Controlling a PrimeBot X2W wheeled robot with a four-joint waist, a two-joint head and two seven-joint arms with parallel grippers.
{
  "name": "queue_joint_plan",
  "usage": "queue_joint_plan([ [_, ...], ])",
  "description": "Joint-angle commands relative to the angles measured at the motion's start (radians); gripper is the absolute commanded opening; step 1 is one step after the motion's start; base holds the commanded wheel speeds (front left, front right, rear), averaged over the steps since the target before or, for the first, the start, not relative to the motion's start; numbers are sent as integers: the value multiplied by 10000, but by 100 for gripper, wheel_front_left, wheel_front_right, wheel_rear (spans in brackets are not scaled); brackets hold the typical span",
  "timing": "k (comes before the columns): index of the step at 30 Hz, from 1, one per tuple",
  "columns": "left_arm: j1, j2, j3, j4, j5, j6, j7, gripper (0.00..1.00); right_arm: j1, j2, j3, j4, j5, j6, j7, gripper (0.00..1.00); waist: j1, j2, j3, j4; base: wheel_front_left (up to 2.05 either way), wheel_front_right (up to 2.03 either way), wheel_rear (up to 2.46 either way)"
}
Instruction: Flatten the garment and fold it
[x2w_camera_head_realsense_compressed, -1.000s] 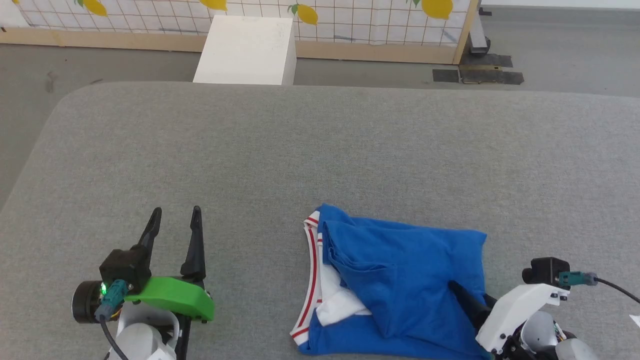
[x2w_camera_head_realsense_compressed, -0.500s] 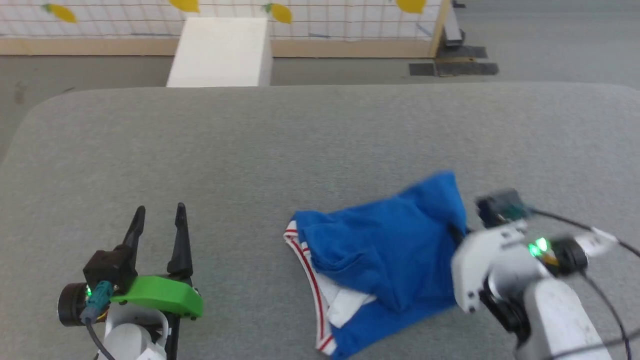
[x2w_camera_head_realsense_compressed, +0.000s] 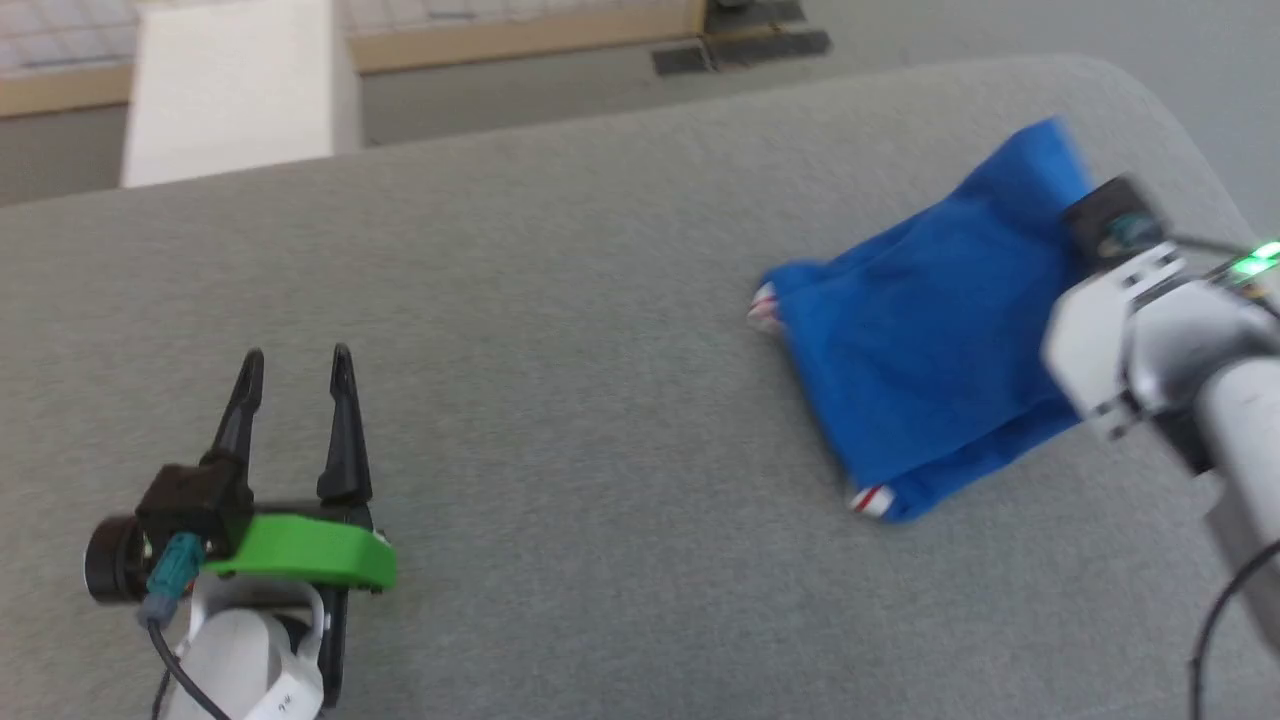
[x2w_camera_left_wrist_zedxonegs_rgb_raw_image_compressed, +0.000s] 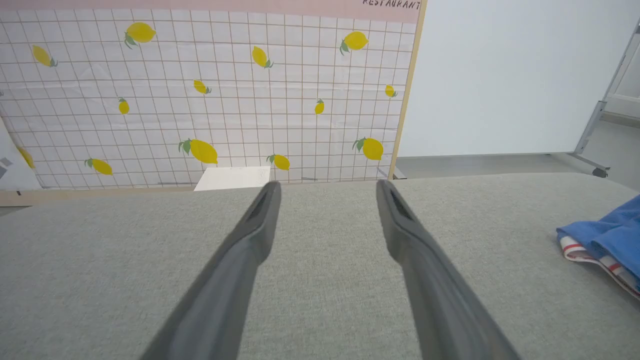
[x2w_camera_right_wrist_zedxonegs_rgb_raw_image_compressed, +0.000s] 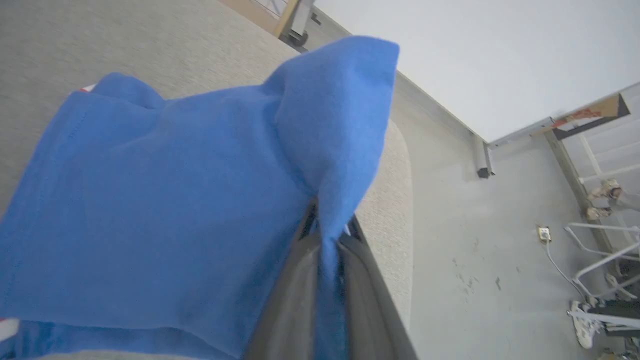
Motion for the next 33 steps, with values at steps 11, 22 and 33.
queue_joint_plan([
  [11,-1186,625,-204,-1008,324,-7,509,100,-1716,-751,-2794,2698,-1120,-19,-2069,0,0,-1,2540,-1047,0,0,0],
  [22,-1428,712,-370,-1057,274,5,591,100,-2225,0,-5478,4058,-2504,-19,-3685,100,0,-1,2865,-10,0,0,0],
  [33,-754,61,-693,164,-138,38,113,100,-489,507,-6258,3558,-1675,-19,-5104,100,0,-1,757,1626,0,0,0],
])
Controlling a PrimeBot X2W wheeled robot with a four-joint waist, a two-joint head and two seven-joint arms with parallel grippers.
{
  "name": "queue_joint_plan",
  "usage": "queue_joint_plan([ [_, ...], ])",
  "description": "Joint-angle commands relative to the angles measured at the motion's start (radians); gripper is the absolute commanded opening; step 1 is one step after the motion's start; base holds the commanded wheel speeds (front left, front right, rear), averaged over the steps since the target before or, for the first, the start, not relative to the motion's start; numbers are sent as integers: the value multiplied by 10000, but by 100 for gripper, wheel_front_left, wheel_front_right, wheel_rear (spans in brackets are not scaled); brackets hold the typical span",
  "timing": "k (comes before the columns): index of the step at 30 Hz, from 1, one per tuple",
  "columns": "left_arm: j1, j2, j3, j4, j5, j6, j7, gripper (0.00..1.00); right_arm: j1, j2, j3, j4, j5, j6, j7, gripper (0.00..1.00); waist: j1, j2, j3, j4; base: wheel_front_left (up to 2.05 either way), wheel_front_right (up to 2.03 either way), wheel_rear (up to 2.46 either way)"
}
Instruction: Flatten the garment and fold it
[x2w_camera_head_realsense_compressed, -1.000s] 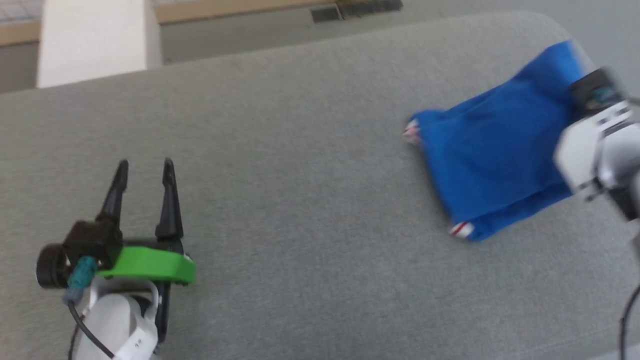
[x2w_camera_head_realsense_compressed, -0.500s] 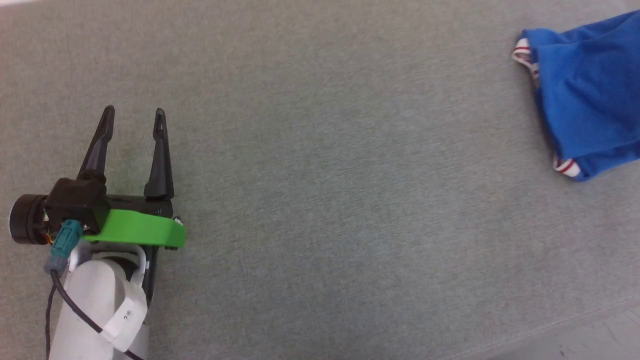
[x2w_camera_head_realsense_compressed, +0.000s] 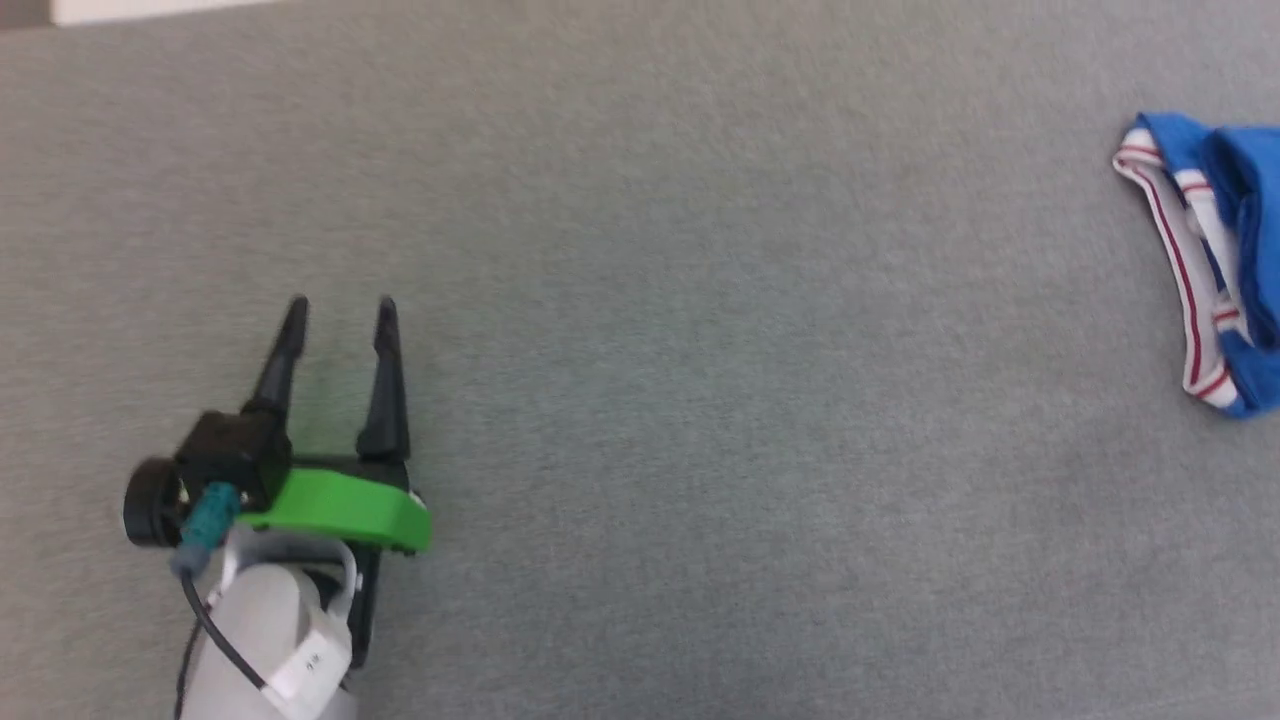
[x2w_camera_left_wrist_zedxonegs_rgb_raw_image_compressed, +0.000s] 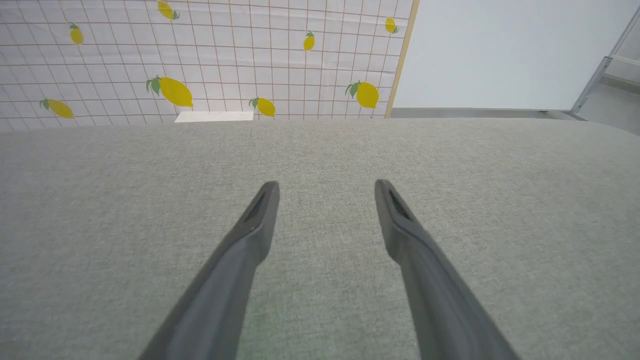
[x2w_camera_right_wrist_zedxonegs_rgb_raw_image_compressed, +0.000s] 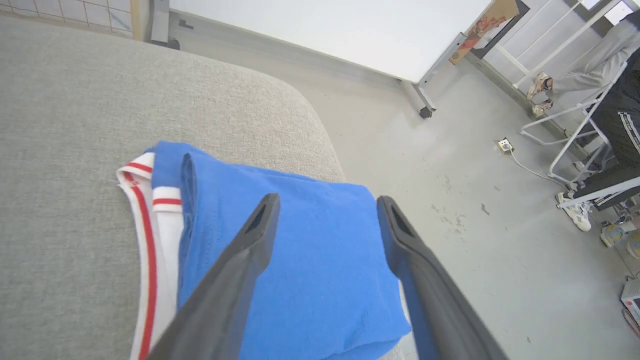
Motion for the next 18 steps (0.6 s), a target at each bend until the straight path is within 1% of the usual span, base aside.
queue_joint_plan([
  [1,219,-56,-34,153,-69,36,-83,100,377,155,59,-288,294,-19,-195,100,-1,-1,-1602,1410,0,0,0],
  [6,669,-186,-164,591,-215,4,-143,100,1622,765,173,-1560,1256,-19,-607,100,-1,-1,-2565,1958,0,0,0],
  [9,899,-235,-231,798,-312,-34,-162,100,2513,1309,292,-2638,1726,-19,-777,100,-1,-1,-3027,2218,0,0,0],
  [15,1169,-253,-377,1094,-416,-143,-184,100,4293,2573,767,-4700,2293,-19,-970,100,-1,-1,-3516,2465,0,0,0],
  [18,1218,-273,-390,1203,-483,-144,-191,100,5069,3036,1045,-5454,2362,-19,-1031,100,-1,-1,-3642,2502,0,0,0],
])
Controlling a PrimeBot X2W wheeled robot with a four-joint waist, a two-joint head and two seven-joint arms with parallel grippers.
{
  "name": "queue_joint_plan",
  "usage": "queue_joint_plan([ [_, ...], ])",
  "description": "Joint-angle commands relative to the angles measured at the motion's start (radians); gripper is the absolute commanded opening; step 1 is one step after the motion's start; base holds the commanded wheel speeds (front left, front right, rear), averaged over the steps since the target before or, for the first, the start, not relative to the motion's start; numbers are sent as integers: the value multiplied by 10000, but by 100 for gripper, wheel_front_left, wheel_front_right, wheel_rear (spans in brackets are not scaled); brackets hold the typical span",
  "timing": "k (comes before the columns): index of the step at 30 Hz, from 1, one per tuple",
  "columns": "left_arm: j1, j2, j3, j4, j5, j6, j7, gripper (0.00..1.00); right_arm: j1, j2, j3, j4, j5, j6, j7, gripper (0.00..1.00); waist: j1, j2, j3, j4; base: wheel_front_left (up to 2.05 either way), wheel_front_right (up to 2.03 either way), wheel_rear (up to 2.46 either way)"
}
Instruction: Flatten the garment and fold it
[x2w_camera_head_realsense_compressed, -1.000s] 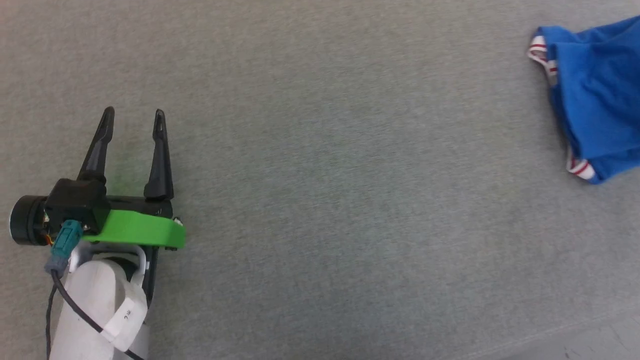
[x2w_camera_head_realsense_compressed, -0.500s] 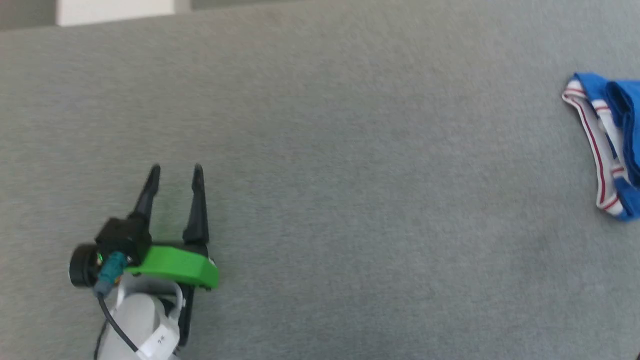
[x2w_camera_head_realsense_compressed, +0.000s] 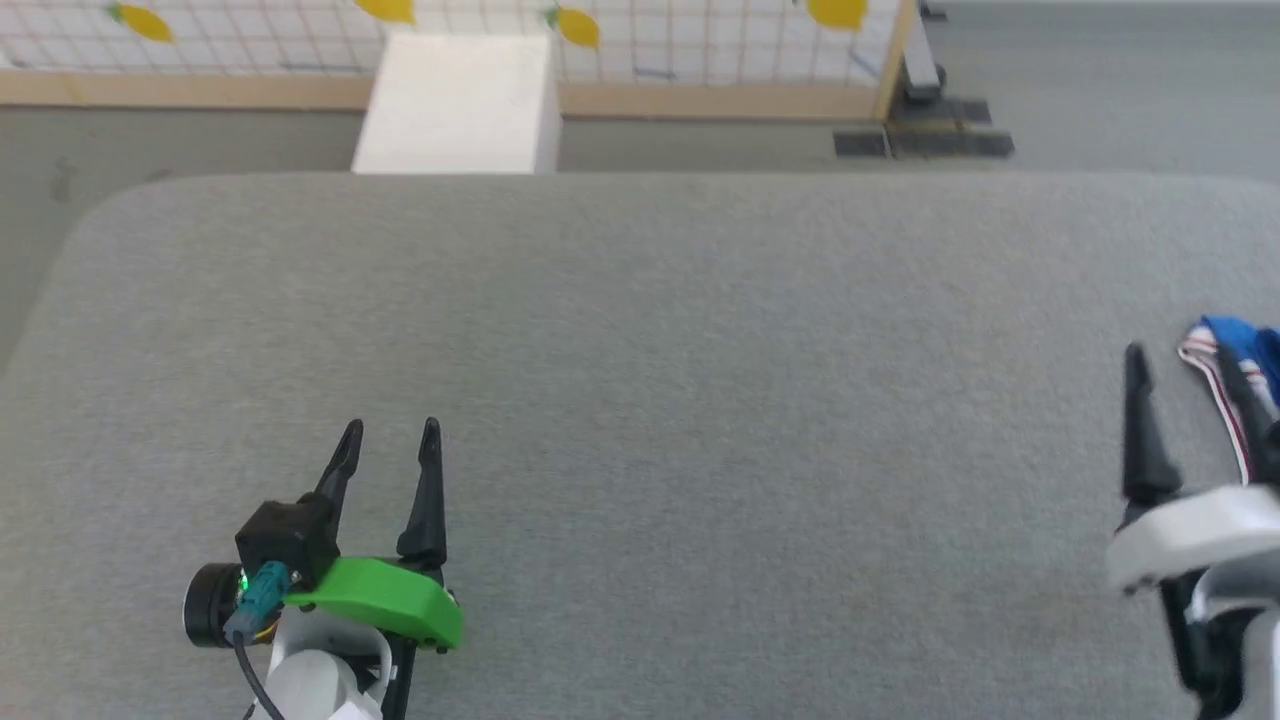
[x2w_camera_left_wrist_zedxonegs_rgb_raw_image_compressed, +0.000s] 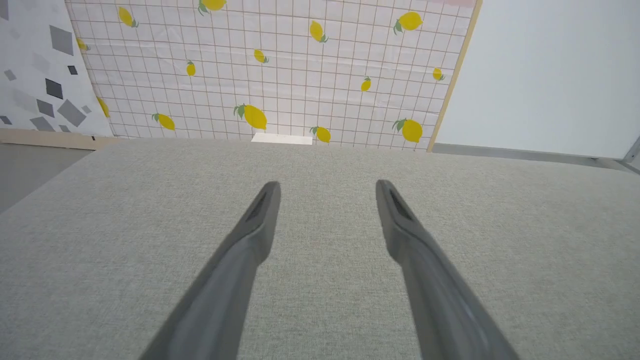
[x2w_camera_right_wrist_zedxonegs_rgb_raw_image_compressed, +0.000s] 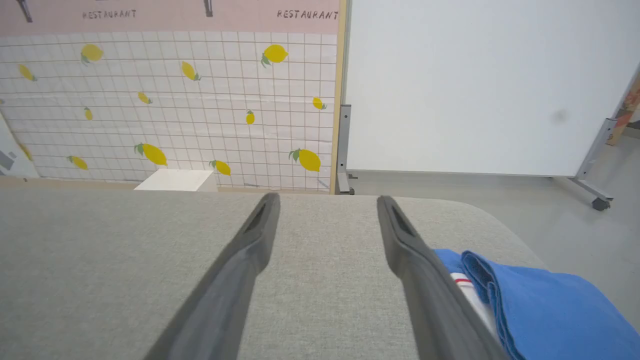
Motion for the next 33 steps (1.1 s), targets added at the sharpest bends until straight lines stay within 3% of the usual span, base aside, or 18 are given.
queue_joint_plan([
  [1,96,-29,-27,64,-89,-6,-63,100,343,112,158,-247,74,-17,-112,100,0,0,-638,577,0,0,0],
  [12,108,-59,-106,458,-153,78,-76,100,1774,404,1202,-477,504,-17,-995,100,0,0,-777,574,0,0,0],
  [25,70,-62,-140,885,-326,107,-82,100,1751,408,1399,0,807,-17,-1133,100,0,0,-930,554,0,0,0],
  [26,19,-25,-160,880,-277,60,-10,0,1726,393,1388,-27,718,-2,-1080,0,0,0,-930,554,0,0,0],
  [33,15,-23,-178,882,-274,56,8,0,1726,389,1378,-31,711,0,-1077,0,0,0,-935,550,0,0,0],
])
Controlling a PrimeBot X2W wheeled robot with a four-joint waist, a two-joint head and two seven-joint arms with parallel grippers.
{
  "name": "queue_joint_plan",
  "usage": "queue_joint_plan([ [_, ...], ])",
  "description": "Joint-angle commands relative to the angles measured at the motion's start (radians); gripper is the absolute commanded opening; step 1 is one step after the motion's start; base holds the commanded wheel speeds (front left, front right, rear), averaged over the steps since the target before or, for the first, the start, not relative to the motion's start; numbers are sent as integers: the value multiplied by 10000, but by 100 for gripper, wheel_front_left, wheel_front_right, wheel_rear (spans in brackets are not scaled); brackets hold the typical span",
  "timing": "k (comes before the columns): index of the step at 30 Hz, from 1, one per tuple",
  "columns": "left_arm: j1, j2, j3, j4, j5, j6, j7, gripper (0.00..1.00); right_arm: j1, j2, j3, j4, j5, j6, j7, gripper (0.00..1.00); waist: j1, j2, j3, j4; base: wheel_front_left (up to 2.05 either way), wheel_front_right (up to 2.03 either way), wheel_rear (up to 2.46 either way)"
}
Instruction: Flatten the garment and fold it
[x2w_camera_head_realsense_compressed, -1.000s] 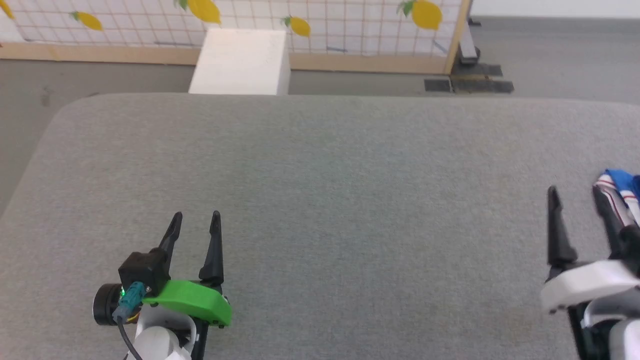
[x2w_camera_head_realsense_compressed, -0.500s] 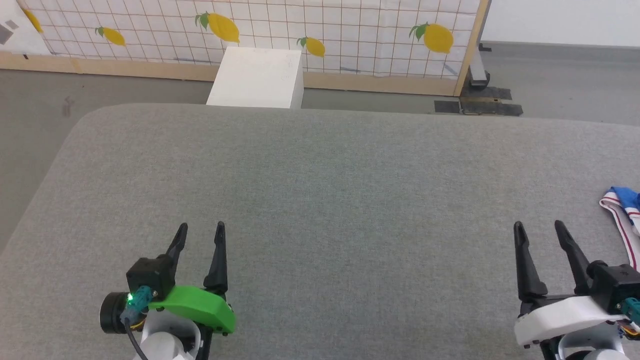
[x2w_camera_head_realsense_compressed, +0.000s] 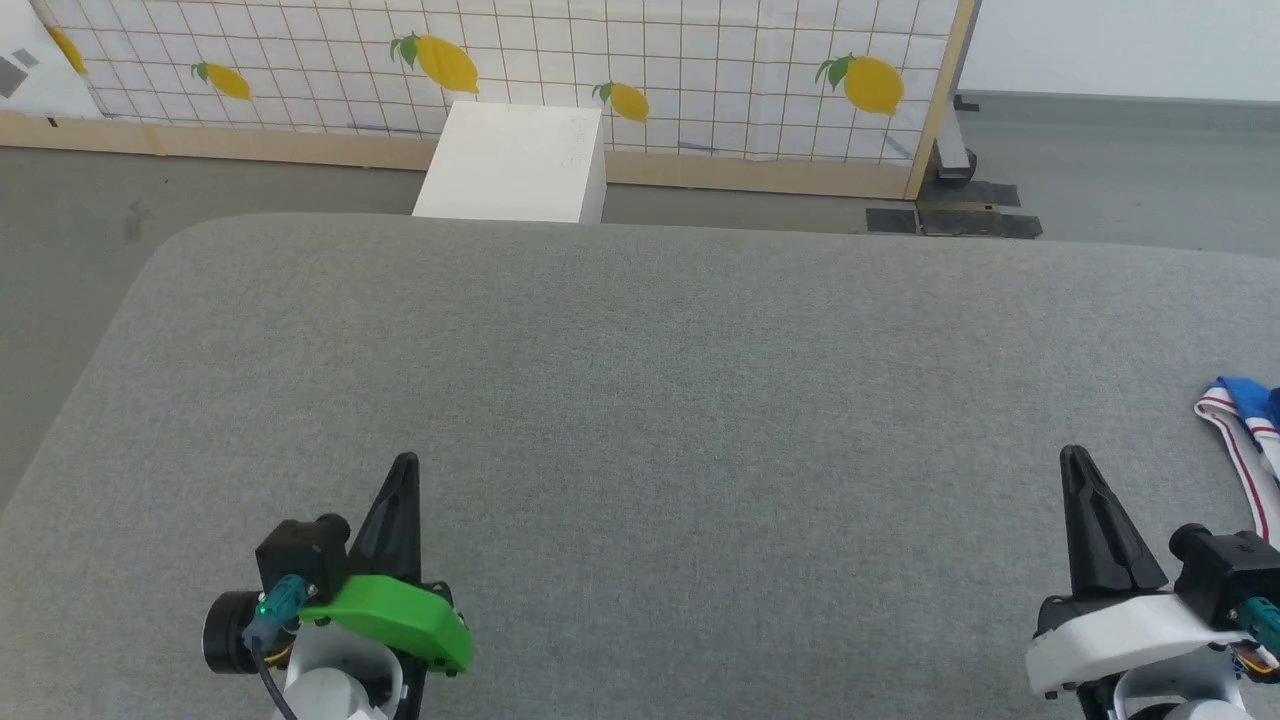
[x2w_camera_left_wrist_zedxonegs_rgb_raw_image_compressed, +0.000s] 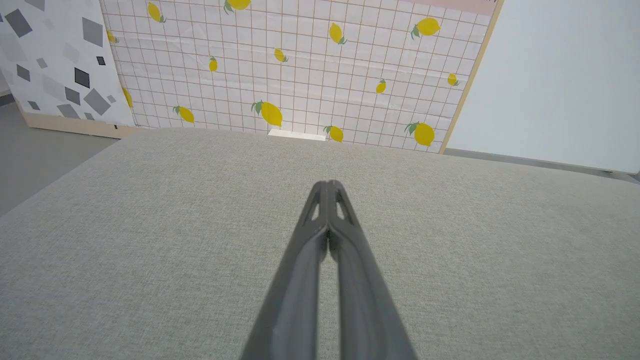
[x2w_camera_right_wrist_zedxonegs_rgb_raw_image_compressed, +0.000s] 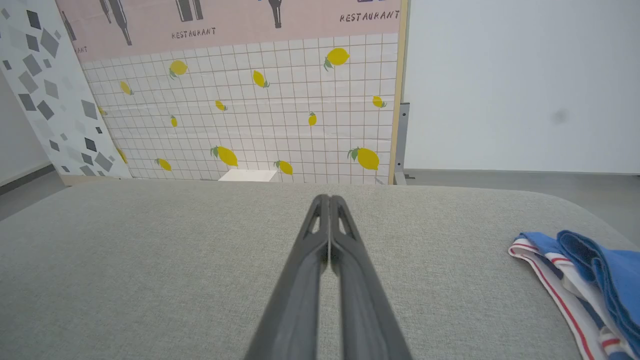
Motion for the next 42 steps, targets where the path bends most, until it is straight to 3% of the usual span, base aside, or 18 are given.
queue_joint_plan([
  [1,2,-1,1,-6,4,1,4,0,-1,0,0,0,-2,0,2,0,1,0,0,-2,0,0,0],
  [42,376,-136,223,-986,695,198,791,0,-146,6,318,-67,-367,-5,415,0,1,0,-4,-270,0,0,0],
])
